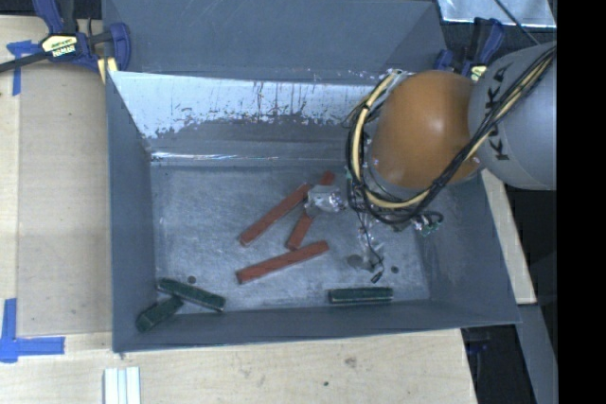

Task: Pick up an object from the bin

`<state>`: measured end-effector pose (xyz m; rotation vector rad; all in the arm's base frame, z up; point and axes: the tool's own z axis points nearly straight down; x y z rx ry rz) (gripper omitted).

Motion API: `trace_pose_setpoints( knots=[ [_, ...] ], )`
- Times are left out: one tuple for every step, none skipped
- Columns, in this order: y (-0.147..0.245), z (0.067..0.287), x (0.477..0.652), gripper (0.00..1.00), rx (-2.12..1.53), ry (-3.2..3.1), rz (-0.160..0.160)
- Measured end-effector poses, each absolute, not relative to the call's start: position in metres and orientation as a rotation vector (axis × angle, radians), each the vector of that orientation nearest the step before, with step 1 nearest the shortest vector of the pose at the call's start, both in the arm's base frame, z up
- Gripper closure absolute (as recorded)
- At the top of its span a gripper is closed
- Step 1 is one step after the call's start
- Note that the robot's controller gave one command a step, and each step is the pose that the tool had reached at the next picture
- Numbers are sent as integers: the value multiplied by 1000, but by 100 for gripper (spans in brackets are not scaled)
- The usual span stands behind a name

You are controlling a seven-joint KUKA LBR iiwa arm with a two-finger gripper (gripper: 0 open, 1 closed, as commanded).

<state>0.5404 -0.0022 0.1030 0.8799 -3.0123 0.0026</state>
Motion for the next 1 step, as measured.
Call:
trace_pose_setpoints(
  knots=[
    [60,92,538,0,1165,-2930,5]
  ],
)
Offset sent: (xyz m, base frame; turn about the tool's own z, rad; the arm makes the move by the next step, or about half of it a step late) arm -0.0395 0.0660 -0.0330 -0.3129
